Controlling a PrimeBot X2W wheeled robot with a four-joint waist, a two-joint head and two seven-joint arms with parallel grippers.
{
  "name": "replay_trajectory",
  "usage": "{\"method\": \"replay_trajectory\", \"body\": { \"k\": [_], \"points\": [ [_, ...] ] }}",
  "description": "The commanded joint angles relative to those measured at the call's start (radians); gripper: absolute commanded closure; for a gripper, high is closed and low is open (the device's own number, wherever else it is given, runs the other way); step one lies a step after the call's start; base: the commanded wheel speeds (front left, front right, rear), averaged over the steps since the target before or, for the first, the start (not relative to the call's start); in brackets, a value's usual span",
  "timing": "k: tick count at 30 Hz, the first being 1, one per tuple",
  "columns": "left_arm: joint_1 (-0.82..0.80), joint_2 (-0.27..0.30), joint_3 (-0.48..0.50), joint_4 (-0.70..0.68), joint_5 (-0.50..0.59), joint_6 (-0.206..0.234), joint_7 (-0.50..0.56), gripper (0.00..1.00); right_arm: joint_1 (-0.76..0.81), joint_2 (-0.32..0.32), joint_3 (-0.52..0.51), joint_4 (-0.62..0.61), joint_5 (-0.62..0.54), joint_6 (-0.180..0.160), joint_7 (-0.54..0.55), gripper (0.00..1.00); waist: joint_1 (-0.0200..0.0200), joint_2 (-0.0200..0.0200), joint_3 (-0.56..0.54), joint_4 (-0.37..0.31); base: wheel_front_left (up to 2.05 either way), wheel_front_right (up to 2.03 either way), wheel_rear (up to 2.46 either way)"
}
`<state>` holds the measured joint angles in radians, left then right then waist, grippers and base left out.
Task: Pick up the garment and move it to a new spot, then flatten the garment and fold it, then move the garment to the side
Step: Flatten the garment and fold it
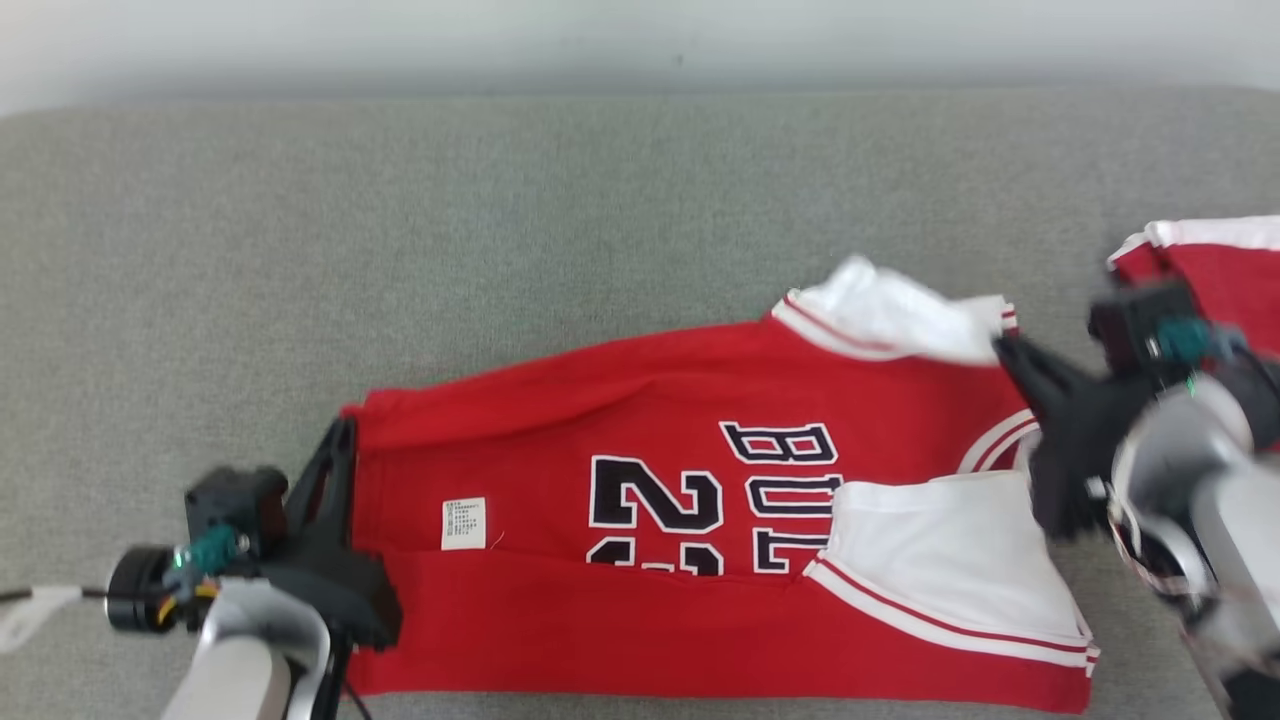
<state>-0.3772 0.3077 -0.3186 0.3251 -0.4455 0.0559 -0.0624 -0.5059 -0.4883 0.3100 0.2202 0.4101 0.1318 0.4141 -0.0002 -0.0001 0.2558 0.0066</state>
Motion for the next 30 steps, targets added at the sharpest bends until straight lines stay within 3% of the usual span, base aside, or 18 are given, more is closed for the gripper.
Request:
{"method": "replay_trajectory", "body": {
  "k": [1,11,30],
  "points": [
    [0.027,0.006,0.0,-0.009,0.0,0.007,-0.009,1.0,0.049,-0.01,-0.014,-0.044,0.01,-0.003,0.023,1.0,0.0002,0.0001,-0.02,-0.011,0.0,0.0,0.0],
    [0.14,0.017,0.004,-0.029,-0.021,0.025,-0.021,1.0,0.334,-0.031,-0.128,-0.36,0.014,-0.003,0.227,1.0,0.0002,0.0001,-0.057,-0.026,0.0,0.0,0.0],
    [0.18,-0.012,0.02,0.028,-0.067,0.051,-0.066,1.0,0.54,-0.009,-0.217,-0.587,0.064,-0.003,0.499,1.0,0.0002,0.0001,-0.075,-0.019,0.0,0.0,0.0]
  ]
}}
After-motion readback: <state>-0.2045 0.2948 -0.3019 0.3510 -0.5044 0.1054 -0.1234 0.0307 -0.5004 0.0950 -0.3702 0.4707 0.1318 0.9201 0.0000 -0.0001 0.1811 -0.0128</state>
